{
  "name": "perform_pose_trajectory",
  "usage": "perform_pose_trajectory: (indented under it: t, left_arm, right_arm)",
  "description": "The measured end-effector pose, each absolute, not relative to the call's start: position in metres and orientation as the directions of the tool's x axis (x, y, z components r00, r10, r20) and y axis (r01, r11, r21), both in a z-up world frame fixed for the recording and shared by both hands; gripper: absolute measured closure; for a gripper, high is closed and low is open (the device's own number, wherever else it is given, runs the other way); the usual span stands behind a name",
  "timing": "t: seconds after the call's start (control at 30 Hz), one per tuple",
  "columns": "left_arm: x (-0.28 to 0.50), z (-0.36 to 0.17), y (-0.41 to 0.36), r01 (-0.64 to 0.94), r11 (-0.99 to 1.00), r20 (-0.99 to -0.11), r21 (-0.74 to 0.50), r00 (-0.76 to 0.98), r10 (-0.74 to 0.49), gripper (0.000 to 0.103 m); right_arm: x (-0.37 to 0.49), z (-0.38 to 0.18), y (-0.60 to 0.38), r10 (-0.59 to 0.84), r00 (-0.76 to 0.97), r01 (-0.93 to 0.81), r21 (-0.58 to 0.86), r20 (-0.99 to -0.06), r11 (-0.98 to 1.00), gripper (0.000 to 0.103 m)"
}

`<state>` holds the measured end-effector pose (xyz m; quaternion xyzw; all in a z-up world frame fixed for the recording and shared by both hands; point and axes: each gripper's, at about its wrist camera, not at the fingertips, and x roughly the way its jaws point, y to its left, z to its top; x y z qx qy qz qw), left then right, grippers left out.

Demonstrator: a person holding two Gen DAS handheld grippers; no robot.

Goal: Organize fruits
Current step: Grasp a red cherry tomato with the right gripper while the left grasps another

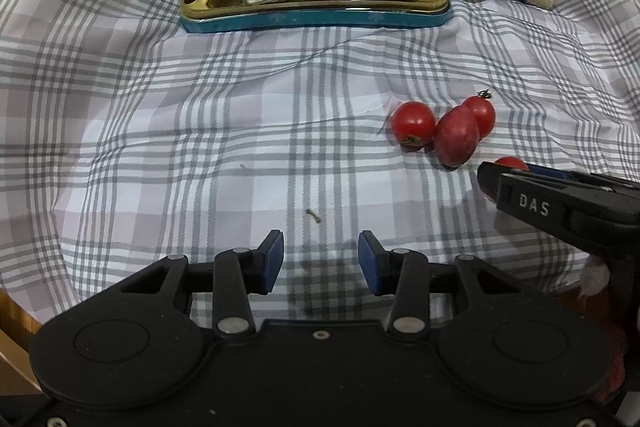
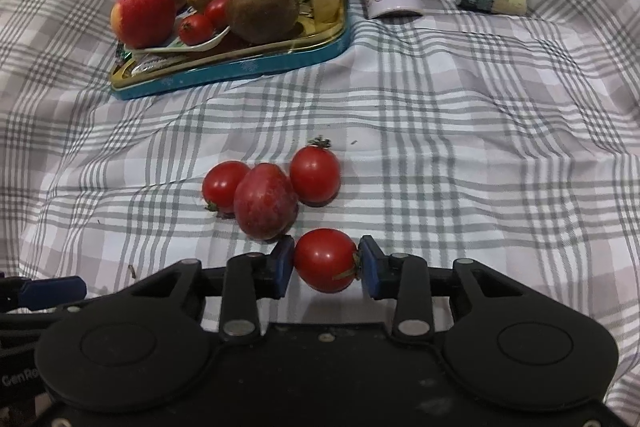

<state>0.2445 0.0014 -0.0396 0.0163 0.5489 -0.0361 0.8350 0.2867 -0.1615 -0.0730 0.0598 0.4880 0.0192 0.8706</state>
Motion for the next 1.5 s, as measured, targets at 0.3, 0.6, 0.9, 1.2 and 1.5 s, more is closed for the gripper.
perform_pose_trajectory:
  t: [0.3,0.6,0.9,1.2,1.5]
  left_arm:
    - [0.273,-0.036,-0.019,0.139,0.989,-0.909,-0.053,0.404,-0.105,0.053]
    - [0.303,-0.044,-0.034,0.152,0.987,-0.905,-0.058,0.409,-0.116,0.053]
    - [0.316,-0.059,-0.044,0.16,0.984,-0.917,-0.073,0.378,-0.13,0.054]
    - [0.329,-0.063,-0.05,0.161,0.986,-0.905,-0.049,0.411,-0.112,0.053]
    - [0.335,-0.068,-0.054,0.156,0.987,-0.893,-0.025,0.44,-0.092,0.057]
  right_arm:
    - [0.277,-0.075,-0.183,0.056,0.518,0.059,0.101,-0.854,0.993,0.065]
    - [0.273,-0.077,-0.186,0.043,0.526,0.05,0.081,-0.85,0.995,0.065]
    - [0.272,-0.08,-0.181,0.022,0.54,0.024,0.042,-0.842,0.999,0.063]
    - [0.271,-0.081,-0.181,0.015,0.55,0.009,0.024,-0.835,1.0,0.064]
    - [0.269,-0.082,-0.181,0.023,0.561,0.003,0.03,-0.828,1.0,0.065]
